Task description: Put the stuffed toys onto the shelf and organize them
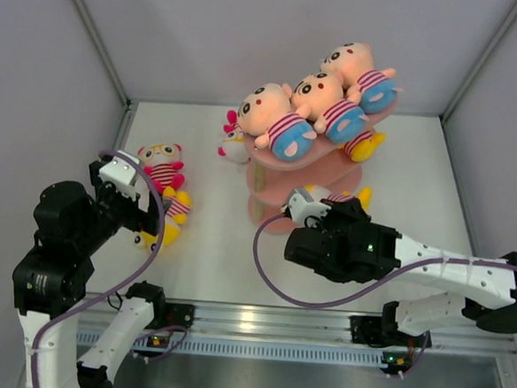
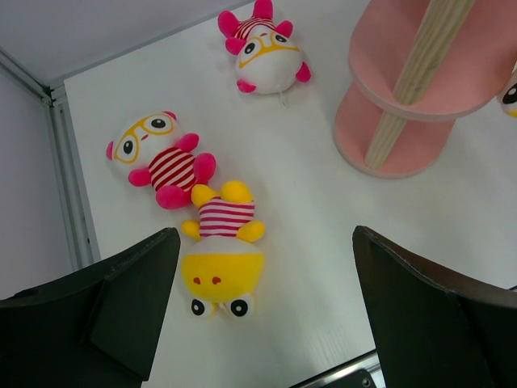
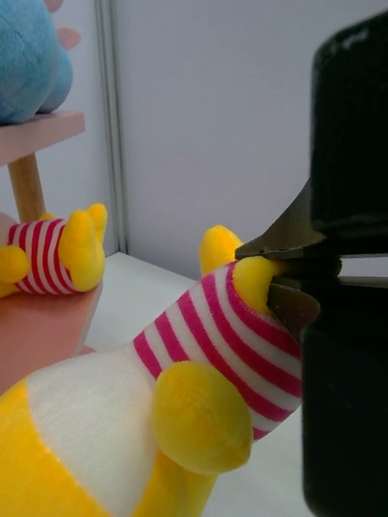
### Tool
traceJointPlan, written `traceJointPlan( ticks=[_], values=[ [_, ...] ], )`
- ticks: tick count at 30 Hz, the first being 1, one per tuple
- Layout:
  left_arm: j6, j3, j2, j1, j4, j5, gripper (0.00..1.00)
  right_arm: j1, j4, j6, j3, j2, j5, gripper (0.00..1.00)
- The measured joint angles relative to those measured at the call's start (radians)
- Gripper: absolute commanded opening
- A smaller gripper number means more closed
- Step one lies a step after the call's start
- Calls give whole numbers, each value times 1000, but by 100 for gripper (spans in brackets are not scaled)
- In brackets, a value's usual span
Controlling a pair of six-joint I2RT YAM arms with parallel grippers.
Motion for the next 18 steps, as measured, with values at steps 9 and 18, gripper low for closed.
traceJointPlan(
  ticks=[9, 18],
  values=[
    [0, 0, 1, 4, 0, 1, 94, -129, -9, 9, 80, 63, 91, 0],
    [0, 0, 5, 5, 0, 4, 94, -192, -13, -28, 87, 56, 160, 0]
  ],
)
